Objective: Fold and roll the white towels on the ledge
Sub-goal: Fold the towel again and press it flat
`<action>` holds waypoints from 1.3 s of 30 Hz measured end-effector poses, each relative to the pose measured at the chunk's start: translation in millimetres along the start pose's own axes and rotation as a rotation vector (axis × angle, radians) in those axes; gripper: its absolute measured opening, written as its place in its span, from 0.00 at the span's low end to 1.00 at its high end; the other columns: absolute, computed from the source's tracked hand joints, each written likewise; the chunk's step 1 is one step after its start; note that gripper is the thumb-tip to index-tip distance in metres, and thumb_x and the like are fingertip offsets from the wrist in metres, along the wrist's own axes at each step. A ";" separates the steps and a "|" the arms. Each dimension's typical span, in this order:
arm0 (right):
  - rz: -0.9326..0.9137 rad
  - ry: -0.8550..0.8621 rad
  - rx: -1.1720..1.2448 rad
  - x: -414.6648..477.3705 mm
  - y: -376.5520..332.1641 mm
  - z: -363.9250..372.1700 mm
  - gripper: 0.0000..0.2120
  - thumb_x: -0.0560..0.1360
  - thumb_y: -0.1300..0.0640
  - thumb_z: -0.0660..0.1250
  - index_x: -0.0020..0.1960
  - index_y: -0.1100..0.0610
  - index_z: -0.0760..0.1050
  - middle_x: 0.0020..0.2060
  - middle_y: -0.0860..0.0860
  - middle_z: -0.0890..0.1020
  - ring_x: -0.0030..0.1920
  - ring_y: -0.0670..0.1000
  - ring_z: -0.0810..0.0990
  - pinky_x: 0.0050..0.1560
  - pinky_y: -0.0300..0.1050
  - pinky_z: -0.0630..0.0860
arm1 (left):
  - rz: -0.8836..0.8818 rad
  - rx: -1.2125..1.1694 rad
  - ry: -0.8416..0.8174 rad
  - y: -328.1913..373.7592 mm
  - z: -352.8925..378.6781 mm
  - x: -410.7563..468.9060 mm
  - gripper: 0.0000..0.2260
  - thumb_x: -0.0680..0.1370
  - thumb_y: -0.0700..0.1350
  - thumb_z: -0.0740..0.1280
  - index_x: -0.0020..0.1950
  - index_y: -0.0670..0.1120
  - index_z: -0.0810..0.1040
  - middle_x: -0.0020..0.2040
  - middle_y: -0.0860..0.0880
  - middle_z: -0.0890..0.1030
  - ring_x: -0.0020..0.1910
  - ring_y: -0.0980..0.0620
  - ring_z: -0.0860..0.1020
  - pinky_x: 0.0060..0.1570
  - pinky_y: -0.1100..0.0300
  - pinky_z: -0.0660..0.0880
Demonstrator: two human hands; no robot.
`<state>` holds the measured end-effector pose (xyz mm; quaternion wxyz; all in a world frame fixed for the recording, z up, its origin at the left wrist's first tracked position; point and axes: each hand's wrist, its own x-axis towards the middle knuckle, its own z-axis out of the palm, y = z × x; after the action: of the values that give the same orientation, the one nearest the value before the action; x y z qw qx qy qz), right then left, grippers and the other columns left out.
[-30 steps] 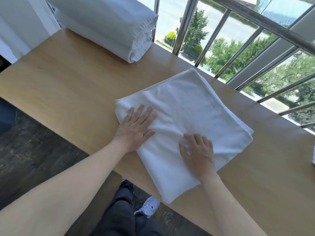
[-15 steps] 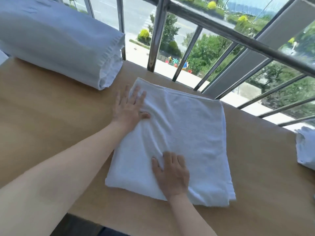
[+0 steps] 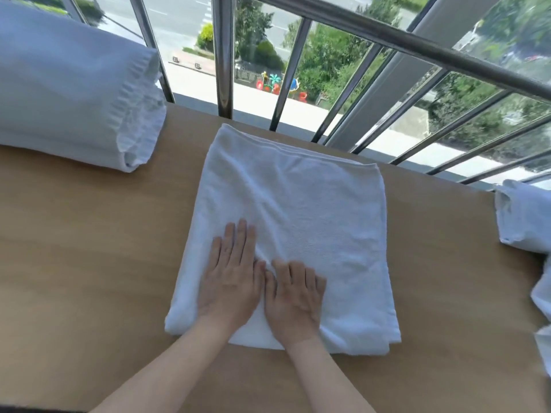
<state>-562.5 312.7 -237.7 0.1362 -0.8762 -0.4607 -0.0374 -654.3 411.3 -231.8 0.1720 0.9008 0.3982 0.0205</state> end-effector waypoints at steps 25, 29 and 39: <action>0.229 -0.380 -0.036 113.3 144.8 -26.6 0.28 0.83 0.42 0.41 0.81 0.44 0.38 0.81 0.45 0.40 0.79 0.48 0.34 0.78 0.57 0.37 | 0.058 0.242 -0.096 12.5 -0.1 10.1 0.32 0.81 0.62 0.48 0.83 0.53 0.47 0.83 0.48 0.47 0.81 0.41 0.44 0.78 0.38 0.50; -0.092 -0.280 0.119 97.0 78.7 -23.8 0.28 0.83 0.49 0.48 0.82 0.48 0.48 0.81 0.51 0.49 0.81 0.54 0.42 0.79 0.58 0.40 | 0.055 0.233 -0.060 13.9 0.7 10.0 0.32 0.80 0.62 0.50 0.83 0.53 0.50 0.83 0.48 0.50 0.81 0.41 0.46 0.77 0.37 0.51; -0.044 -0.423 0.001 194.1 115.7 0.5 0.29 0.81 0.37 0.40 0.80 0.40 0.40 0.81 0.48 0.41 0.79 0.49 0.36 0.76 0.50 0.31 | 0.075 0.211 0.029 7.8 6.0 12.7 0.32 0.80 0.61 0.52 0.82 0.52 0.55 0.83 0.49 0.53 0.81 0.42 0.51 0.77 0.38 0.53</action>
<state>-356.8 405.2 -224.7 0.0359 -0.8542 -0.4981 0.1444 -639.2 413.9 -236.1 0.0694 0.9278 0.3665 -0.0021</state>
